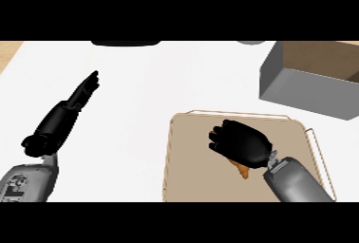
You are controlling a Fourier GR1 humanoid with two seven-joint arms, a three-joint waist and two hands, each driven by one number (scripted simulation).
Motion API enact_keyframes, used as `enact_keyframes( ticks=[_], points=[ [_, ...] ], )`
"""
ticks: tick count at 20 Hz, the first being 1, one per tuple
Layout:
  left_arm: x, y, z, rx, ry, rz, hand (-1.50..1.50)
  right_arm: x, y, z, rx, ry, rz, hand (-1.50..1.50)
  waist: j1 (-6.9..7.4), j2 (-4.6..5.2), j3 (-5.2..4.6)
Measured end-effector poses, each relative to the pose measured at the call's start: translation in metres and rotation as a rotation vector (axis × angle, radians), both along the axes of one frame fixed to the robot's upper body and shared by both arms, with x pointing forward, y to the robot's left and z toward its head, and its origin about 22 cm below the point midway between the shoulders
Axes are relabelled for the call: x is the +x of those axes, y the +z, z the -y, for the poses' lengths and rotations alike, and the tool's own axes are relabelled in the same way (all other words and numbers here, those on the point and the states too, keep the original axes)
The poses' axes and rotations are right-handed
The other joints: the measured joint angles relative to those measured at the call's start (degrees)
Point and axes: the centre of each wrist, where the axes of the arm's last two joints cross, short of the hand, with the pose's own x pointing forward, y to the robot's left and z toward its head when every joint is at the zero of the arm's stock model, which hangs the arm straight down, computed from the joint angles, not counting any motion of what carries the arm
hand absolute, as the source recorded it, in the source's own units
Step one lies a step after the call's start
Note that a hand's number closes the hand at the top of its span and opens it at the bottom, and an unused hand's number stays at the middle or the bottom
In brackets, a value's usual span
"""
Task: Pick the croissant from the tray and place it in the cardboard box
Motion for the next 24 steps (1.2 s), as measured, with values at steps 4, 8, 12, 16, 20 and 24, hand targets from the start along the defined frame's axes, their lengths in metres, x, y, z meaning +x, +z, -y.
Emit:
enact_keyframes(
  ticks=[4,8,12,16,20,24],
  points=[
    [0.0,0.002,-0.002,0.004,0.005,-0.001,0.0,-0.012,0.0,0.006,0.144,-0.02,-0.116,1.5,-0.44,-0.14,-0.1],
    [0.001,0.0,-0.002,0.003,0.005,-0.004,0.0,-0.032,0.026,0.014,0.273,-0.003,-0.151,1.5,-0.6,0.16,0.25],
    [-0.001,-0.007,0.001,0.001,0.007,-0.006,0.0,-0.046,0.066,0.035,0.362,0.005,-0.1,1.5,-0.49,0.3,0.38],
    [-0.006,-0.002,0.0,0.004,0.004,-0.003,0.0,-0.055,0.102,0.053,0.489,-0.073,-0.067,1.5,-0.4,0.29,0.42],
    [-0.003,0.0,0.004,0.003,0.003,0.006,0.0,-0.053,0.121,0.064,0.65,-0.233,-0.063,1.5,-0.38,0.39,0.41],
    [-0.002,0.006,0.002,0.001,-0.008,0.008,0.0,-0.033,0.143,0.079,0.755,-0.408,-0.041,1.5,0.29,0.49,0.42]
  ],
)
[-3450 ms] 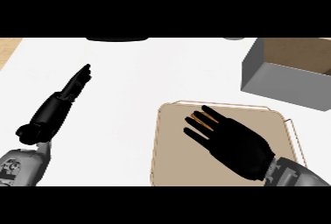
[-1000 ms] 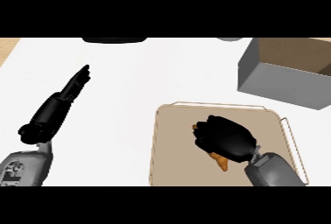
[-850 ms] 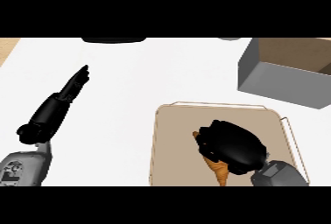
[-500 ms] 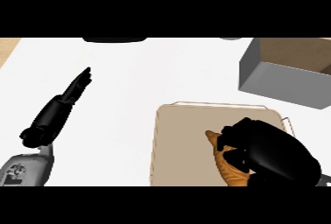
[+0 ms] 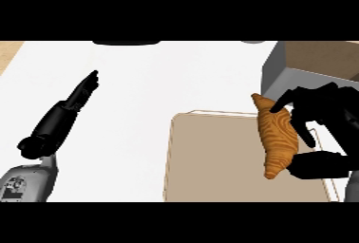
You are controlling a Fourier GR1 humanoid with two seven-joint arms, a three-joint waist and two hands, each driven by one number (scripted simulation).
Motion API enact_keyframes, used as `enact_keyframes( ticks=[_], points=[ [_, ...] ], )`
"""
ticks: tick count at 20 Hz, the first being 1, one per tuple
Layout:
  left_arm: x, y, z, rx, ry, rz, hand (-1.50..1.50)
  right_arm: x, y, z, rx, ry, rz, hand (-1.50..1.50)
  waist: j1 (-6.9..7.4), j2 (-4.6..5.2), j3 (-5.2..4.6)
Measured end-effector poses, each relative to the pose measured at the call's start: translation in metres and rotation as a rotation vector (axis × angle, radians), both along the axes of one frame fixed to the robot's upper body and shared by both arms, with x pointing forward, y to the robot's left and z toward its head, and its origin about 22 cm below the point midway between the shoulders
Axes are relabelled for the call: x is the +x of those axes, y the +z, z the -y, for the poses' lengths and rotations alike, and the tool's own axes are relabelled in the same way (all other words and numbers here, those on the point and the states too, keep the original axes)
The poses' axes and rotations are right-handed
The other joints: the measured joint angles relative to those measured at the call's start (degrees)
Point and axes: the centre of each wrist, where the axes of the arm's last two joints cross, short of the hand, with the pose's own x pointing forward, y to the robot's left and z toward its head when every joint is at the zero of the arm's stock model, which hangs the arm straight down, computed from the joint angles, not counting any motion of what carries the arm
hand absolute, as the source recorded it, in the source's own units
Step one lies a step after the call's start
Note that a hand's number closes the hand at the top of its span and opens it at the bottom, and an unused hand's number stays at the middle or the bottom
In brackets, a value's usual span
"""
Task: Pick the croissant from the tray and place it in the cardboard box
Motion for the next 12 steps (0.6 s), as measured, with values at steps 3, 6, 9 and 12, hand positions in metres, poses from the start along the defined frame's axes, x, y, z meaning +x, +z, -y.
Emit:
enact_keyframes(
  ticks=[3,6,9,12],
  points=[
    [0.006,0.005,0.002,-0.002,-0.007,-0.001,0.0,0.024,0.021,0.019,0.06,-0.092,-0.012,1.5,0.23,0.14,0.01],
    [0.003,0.003,0.005,-0.001,-0.015,-0.005,0.0,0.053,0.034,0.034,0.098,-0.169,-0.03,1.5,0.68,0.23,0.03],
    [0.003,0.0,0.007,-0.004,-0.019,-0.008,0.0,0.076,0.045,0.056,0.081,-0.221,-0.029,1.5,0.84,0.33,0.03],
    [0.006,-0.002,0.006,-0.006,-0.024,-0.001,0.0,0.097,0.048,0.069,0.008,-0.257,-0.044,1.5,1.02,0.45,0.04]
  ],
)
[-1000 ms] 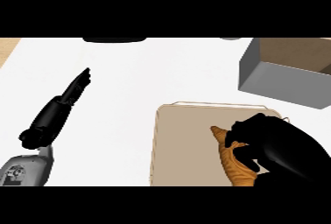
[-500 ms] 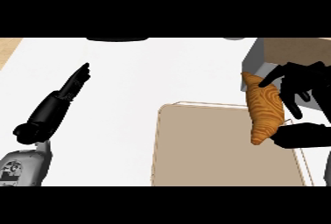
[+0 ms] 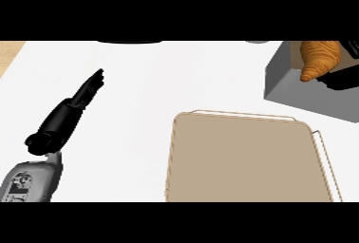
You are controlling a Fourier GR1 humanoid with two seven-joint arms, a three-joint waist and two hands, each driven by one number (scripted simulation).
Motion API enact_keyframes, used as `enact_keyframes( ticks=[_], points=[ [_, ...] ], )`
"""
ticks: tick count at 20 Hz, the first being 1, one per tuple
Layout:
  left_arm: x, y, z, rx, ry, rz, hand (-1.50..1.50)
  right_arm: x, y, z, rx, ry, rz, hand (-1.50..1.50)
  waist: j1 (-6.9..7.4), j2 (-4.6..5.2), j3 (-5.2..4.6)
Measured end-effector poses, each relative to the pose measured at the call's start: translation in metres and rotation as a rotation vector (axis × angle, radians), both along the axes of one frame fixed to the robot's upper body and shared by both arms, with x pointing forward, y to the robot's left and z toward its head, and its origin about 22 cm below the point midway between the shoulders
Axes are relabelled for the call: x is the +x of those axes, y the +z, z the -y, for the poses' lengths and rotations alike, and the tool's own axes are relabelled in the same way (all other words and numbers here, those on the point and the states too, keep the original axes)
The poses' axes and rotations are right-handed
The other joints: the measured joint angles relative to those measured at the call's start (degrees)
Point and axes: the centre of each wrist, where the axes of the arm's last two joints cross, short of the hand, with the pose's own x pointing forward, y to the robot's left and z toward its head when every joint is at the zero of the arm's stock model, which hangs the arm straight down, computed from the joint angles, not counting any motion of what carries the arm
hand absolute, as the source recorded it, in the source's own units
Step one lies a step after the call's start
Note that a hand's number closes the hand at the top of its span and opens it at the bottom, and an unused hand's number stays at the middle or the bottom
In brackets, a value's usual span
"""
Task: Pick the croissant from the tray and place it in the cardboard box
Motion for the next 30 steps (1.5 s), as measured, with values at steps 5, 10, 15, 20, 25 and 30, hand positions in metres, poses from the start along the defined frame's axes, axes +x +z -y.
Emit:
enact_keyframes(
  ticks=[5,10,15,20,25,30],
  points=[
    [0.002,0.0,0.003,0.005,-0.006,0.008,0.0,0.025,-0.003,0.025,-0.14,-0.031,-0.175,1.5,0.46,0.19,0.0],
    [0.006,0.001,0.002,0.005,-0.014,0.011,0.0,0.044,-0.017,0.057,-0.226,-0.017,-0.318,1.5,0.97,0.45,0.03],
    [0.005,0.005,0.01,0.006,-0.024,0.014,0.0,0.054,-0.026,0.081,-0.331,-0.019,-0.459,-1.5,1.54,0.46,0.04],
    [0.006,0.004,0.005,0.005,-0.025,0.013,0.0,0.059,-0.035,0.094,-0.329,0.068,-0.487,-1.5,1.66,0.26,-0.29],
    [0.005,0.002,0.004,0.004,-0.02,0.013,0.0,0.062,-0.04,0.102,-0.112,0.152,-0.399,-1.5,1.35,0.23,-0.11],
    [0.006,0.002,0.004,0.003,-0.012,0.007,0.0,0.068,-0.051,0.108,0.355,0.175,-0.364,-1.5,0.97,0.22,0.13]
  ],
)
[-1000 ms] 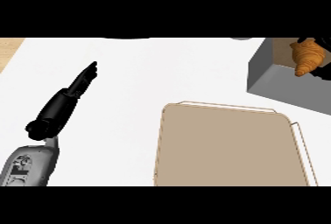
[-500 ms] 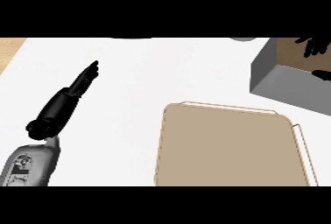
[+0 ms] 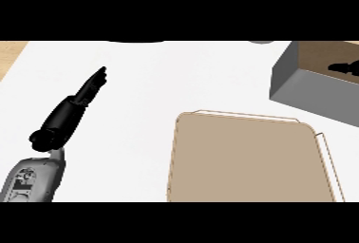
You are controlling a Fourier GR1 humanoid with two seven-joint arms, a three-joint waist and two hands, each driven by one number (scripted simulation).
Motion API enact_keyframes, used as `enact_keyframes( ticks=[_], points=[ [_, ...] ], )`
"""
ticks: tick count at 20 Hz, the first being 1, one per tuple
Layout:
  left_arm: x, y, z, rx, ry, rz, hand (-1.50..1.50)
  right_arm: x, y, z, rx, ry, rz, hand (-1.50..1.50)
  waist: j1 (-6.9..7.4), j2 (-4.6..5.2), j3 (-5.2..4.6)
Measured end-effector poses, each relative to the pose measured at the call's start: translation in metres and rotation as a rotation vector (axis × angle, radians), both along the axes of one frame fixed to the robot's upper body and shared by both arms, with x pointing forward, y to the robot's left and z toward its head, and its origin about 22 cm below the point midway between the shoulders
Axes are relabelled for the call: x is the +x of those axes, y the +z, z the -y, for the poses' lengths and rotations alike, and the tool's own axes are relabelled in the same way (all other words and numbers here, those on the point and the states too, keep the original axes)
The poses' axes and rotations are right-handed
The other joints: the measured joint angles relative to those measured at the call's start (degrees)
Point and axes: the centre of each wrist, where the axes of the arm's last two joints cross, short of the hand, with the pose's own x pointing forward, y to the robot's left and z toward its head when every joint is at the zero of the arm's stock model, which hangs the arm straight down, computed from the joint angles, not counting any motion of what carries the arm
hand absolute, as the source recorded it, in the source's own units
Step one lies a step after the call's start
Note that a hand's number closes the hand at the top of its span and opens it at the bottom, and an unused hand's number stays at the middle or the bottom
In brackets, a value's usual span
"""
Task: Pick the croissant from the tray and place it in the cardboard box
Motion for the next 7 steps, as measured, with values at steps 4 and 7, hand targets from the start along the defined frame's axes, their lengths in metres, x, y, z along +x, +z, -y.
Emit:
enact_keyframes(
  ticks=[4,7],
  points=[
    [0.001,0.003,0.004,-0.001,-0.005,0.002,0.0,-0.002,-0.003,0.013,0.266,-0.081,-0.073,-1.5,0.32,0.25,0.05],
    [0.003,0.005,0.005,0.002,-0.006,0.006,0.0,-0.008,0.004,0.029,0.386,-0.127,-0.1,-1.5,0.71,0.57,0.05]
  ],
)
